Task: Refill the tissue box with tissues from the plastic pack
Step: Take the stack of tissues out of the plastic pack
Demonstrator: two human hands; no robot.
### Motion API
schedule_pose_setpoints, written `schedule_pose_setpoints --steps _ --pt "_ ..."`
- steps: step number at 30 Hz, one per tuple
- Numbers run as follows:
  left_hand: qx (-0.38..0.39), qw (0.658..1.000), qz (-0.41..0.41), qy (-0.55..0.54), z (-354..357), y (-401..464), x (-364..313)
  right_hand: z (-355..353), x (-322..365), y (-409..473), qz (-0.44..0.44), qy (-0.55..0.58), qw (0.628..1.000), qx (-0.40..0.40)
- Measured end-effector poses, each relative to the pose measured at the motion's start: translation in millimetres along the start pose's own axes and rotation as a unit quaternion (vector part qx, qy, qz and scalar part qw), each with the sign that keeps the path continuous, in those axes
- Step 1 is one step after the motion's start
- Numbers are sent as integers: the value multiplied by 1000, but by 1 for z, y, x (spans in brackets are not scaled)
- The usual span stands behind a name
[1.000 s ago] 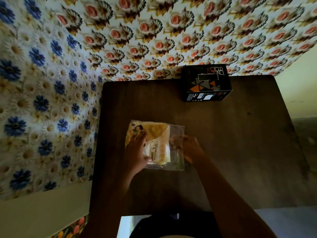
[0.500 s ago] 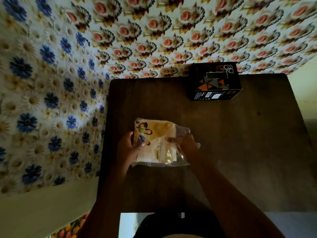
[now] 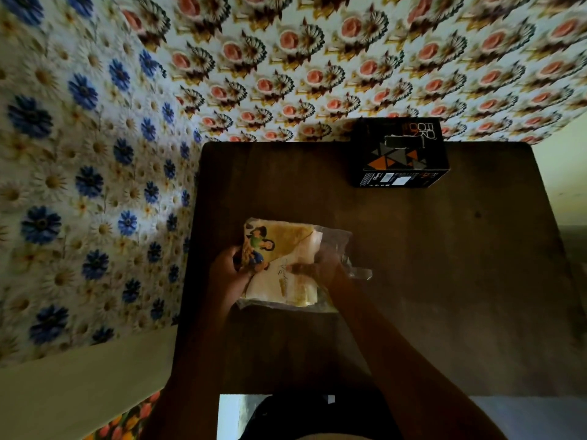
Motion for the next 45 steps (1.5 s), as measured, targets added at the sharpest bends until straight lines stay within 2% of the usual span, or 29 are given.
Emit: schedule_pose_setpoints --steps 4,6,9,14,16,20,22,27,29,30,32,34,36,38,40,45 --pt "13 1000 -16 -18 2 3 4 2 -2 -3 7 15 1000 -21" --pt "15 996 -22 -80 0 5 7 4 -4 -5 27 46 998 -22" --pt "-8 981 -86 -175 -4 8 22 1 -12 -3 68 72 994 -35" --pt "-13 984 -84 -156 3 8 19 3 -16 -5 85 91 992 -18" --pt "-54 986 -84 -135 -6 8 19 2 -19 -4 88 88 992 -13" --pt "-109 977 -145 -109 -22 8 42 -14 -17 -8 59 72 996 -9" --pt "-128 978 -143 -86 -30 11 47 -28 -17 -14 49 72 996 -17" --pt "-182 980 -77 0 -50 5 28 -40 -23 -18 33 102 994 -3" --pt "-234 970 16 65 -56 -9 2 -36 -19 -18 29 94 995 -2" --pt "-240 962 94 90 -53 -17 -14 -33 -17 -17 27 84 996 0" --pt "-160 947 263 93 -26 -33 -46 -26 -13 -17 19 63 998 10" --pt "-48 934 342 91 8 -43 -55 -21 -8 -17 4 41 999 17" --pt "-3 935 336 114 28 -38 -44 -21 -6 -18 1 19 1000 11" --pt "14 952 279 123 37 -24 -21 -27 -4 -19 -6 10 1000 2" --pt "14 955 251 158 40 -14 -1 -36 0 -23 -9 2 1000 -13" --pt "-6 936 255 242 46 -9 16 -70 4 -45 -15 37 998 -40"
Point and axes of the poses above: each hand's wrist, its own y-axis towards the middle knuckle, its own z-axis out of the palm, x = y × z, the point moved 9 cm from there along y, towards the middle knuckle, and after that the axes turned 7 degrees about y, right-handed, at the moved point
